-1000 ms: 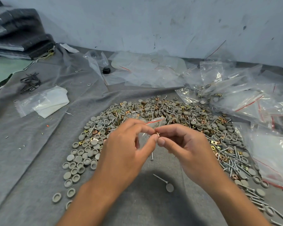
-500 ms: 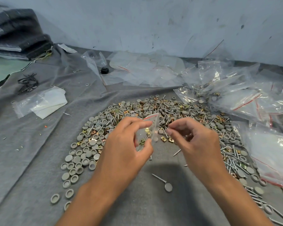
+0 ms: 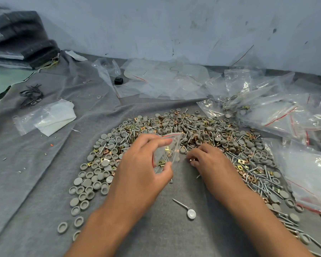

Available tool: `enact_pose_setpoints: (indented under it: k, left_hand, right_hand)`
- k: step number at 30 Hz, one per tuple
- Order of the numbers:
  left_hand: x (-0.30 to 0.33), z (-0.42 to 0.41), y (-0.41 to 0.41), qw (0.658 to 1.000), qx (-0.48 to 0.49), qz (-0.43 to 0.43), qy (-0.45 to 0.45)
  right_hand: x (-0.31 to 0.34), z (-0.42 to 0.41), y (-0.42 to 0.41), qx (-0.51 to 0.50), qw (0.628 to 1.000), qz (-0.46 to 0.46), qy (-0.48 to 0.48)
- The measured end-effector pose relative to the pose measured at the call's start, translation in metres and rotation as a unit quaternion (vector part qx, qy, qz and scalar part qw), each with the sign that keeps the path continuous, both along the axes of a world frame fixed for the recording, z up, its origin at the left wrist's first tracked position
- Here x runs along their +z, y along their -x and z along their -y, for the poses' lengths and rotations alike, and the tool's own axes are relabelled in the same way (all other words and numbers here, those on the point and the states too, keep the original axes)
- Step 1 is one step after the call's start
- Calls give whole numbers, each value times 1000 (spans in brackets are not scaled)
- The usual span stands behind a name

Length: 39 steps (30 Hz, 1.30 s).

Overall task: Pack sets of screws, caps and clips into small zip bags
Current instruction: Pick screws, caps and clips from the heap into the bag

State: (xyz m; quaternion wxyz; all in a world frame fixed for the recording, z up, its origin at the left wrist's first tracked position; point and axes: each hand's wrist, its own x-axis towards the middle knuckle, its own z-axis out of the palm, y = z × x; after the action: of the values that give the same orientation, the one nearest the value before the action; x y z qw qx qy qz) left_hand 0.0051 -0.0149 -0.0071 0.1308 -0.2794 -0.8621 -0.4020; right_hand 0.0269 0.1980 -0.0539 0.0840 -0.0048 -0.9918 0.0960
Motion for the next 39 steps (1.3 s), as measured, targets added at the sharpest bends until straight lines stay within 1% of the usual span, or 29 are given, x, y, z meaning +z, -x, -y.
enact_pose_setpoints:
  k: [5, 10, 14, 16, 18, 21, 22, 23, 24, 25, 27, 28, 30, 32, 36, 39]
  left_hand:
    - [0, 0, 0, 1000, -4, 6, 5]
    - [0, 0, -1, 1000, -7, 11, 12]
    - [-1, 1, -1, 1000, -9, 15, 17]
    - [-1, 0, -1, 1000, -9, 18, 18]
    - [-1, 0, -1, 1000, -9, 18, 22]
    - [-2, -1, -1, 999, -9, 18, 28]
    - [-2, -1, -1, 999, -9, 17, 28]
    - [-2, -1, -1, 999, -10, 15, 27]
    - [-2, -1, -1, 1000, -10, 15, 25]
    - [-2, -1, -1, 1000, -11, 15, 24]
    - [-3, -1, -1, 1000, -13, 15, 21]
    - [-3, -1, 0, 1000, -14, 16, 18]
    - [-3, -2, 0, 1000, -16, 19, 15]
    - [-3, -2, 0, 1000, -18, 18, 13]
    - [-2, -2, -1, 1000, -20, 18, 7]
    - [-3, -2, -1, 1000, -16, 18, 3]
  right_hand:
    - [4, -5, -2, 7, 1000, 7, 18]
    - [7, -6, -3, -24, 997, -1, 68]
    - [11, -10, -5, -24, 996, 1, 89]
    - [11, -11, -5, -21, 997, 12, 72]
    - [9, -11, -4, -21, 999, 19, 35]
    - [5, -12, -3, -29, 999, 21, 38]
    - [5, -13, -3, -30, 998, 18, 56]
    - [7, -12, -3, -33, 995, 14, 95]
    - [10, -12, -4, -32, 987, 5, 155]
    - [14, -11, -5, -27, 974, -15, 224]
    - [27, -5, -9, 8, 936, -84, 343]
    - [35, 0, -11, 32, 915, -115, 385]
    - [45, 12, -18, 81, 890, -157, 421]
    - [50, 23, -23, 105, 888, -184, 409]
    - [51, 36, -22, 92, 919, -237, 301]
    - [50, 35, -23, 72, 911, -274, 302]
